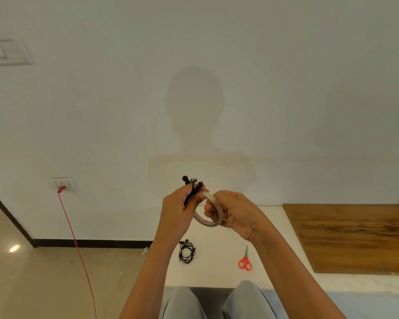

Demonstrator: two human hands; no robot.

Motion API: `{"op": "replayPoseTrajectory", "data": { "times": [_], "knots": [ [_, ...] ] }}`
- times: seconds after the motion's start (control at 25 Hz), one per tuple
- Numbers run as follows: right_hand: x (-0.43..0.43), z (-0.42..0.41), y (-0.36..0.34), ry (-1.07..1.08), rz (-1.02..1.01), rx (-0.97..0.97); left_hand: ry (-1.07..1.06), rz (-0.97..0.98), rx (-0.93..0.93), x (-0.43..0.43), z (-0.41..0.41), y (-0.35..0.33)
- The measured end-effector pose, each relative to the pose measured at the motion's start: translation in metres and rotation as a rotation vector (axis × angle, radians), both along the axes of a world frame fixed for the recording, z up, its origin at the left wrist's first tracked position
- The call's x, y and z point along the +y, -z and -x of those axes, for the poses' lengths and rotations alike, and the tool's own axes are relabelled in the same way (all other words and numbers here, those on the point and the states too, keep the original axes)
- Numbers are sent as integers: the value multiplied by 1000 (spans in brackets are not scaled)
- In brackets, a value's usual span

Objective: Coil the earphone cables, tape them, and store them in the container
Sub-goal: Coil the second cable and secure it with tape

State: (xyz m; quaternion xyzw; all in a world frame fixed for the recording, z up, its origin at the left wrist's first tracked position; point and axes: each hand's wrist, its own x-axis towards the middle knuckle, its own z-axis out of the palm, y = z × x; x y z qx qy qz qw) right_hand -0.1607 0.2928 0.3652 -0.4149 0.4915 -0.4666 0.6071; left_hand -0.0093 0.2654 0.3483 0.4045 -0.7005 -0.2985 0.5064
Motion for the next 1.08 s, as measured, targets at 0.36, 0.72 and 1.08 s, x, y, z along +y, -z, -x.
{"op": "replayPoseTrajectory", "data": {
  "times": [0.36, 0.72, 1.08],
  "knots": [
    [3, 1, -4, 19, 68, -17, 15, 31, 9, -1, 3, 1],
    [5, -1, 0, 30, 115, -65, 7, 61, -17, -2, 3, -7],
    [2, 2, -5, 25, 115, -91, 22, 76, 31, -1, 4, -8]
  ]
}}
